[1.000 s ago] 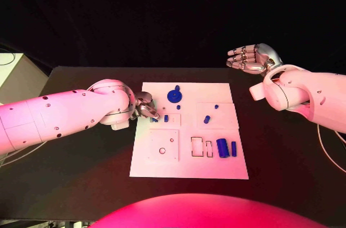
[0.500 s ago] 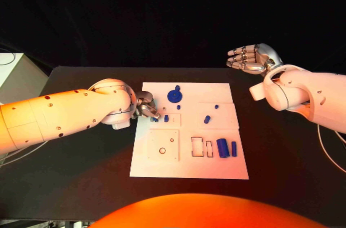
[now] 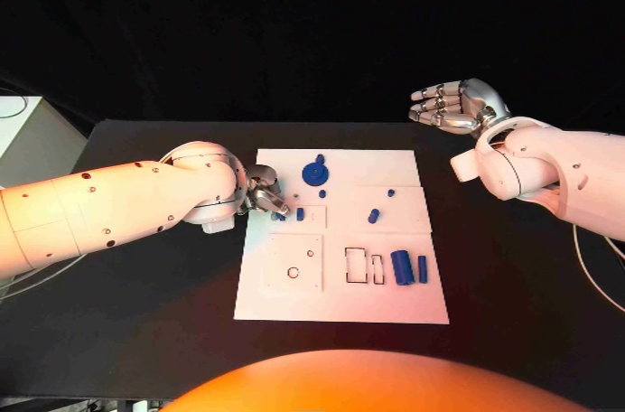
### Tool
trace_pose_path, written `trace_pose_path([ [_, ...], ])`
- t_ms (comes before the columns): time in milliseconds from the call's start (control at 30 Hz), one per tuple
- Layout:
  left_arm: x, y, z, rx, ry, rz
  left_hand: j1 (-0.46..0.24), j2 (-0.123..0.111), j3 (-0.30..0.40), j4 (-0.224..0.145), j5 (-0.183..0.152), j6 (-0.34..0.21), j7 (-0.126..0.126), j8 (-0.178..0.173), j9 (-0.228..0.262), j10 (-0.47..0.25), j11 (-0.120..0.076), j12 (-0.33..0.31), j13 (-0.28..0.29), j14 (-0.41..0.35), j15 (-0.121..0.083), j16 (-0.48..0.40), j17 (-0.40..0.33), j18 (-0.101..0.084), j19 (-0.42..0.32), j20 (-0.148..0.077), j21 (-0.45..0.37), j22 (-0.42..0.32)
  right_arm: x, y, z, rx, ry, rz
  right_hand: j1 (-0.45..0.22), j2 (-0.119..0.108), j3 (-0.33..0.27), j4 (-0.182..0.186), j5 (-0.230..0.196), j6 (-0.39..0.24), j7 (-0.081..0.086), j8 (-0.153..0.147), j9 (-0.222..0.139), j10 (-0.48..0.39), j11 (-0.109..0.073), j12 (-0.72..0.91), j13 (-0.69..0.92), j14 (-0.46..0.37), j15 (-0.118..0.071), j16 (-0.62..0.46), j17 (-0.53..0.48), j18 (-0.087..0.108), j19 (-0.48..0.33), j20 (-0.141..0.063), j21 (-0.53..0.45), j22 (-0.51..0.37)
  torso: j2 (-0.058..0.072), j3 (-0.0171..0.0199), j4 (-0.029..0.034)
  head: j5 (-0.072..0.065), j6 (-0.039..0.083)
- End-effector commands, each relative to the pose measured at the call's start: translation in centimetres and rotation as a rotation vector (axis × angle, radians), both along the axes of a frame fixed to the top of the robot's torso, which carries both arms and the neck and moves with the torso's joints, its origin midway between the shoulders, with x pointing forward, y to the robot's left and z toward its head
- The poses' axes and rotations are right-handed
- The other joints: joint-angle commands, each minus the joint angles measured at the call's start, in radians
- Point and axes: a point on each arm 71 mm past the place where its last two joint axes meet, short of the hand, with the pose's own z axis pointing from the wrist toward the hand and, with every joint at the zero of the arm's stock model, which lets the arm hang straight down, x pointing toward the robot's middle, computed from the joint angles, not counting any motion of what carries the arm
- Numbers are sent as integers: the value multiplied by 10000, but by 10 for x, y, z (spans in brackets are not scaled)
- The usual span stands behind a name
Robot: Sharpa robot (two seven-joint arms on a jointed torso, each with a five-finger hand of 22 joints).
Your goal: Assemble the parts on the task board
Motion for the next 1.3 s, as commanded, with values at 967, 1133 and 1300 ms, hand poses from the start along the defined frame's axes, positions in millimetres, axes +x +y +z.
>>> trace_pose_path([
  [967, -2, 2, -3, 440, 185, -340, 596, 399, 1117, -1211, 34, 107, -90, -6, -13, 10, -41, -75, -167, 1022, -46, 42, 2634, -179, 84, 1, 49, 721, -1, 2, -1, 17, 17, 201, -45, 70, -53, 10, 49, 77, 782, -40, -11, -15, 34, -17, -5, -27, 43, -58, -11, -67, -68, -7, -42, -11, 13, 6, -1, -21, 2],
  [1133, -1, 2, -3, 425, 175, -298, 605, 430, 1067, -1159, -9, 101, -74, -29, -30, -4, -28, -111, -208, 1022, -44, 42, 2634, -167, 53, 1, 23, 680, -1, 1, -1, 16, 15, 187, -45, 70, -53, 10, 49, 77, 782, -40, -11, -15, 34, -17, -5, -27, 43, -58, -11, -67, -68, -7, -42, -11, 17, 5, -2, -33, 2],
  [1300, -1, 2, -4, 301, 216, -193, 381, 249, 534, -860, -54, 119, -82, -76, -78, 29, -13, -95, -142, 1022, -20, 42, 2634, -153, -3, 29, -27, 621, -1, 1, -1, 14, 15, 172, -45, 70, -53, 10, 49, 77, 782, -40, -11, -15, 34, -17, -5, -27, 43, -58, -11, -67, -68, -7, -42, -11, 15, 1, -4, -60, 2],
])
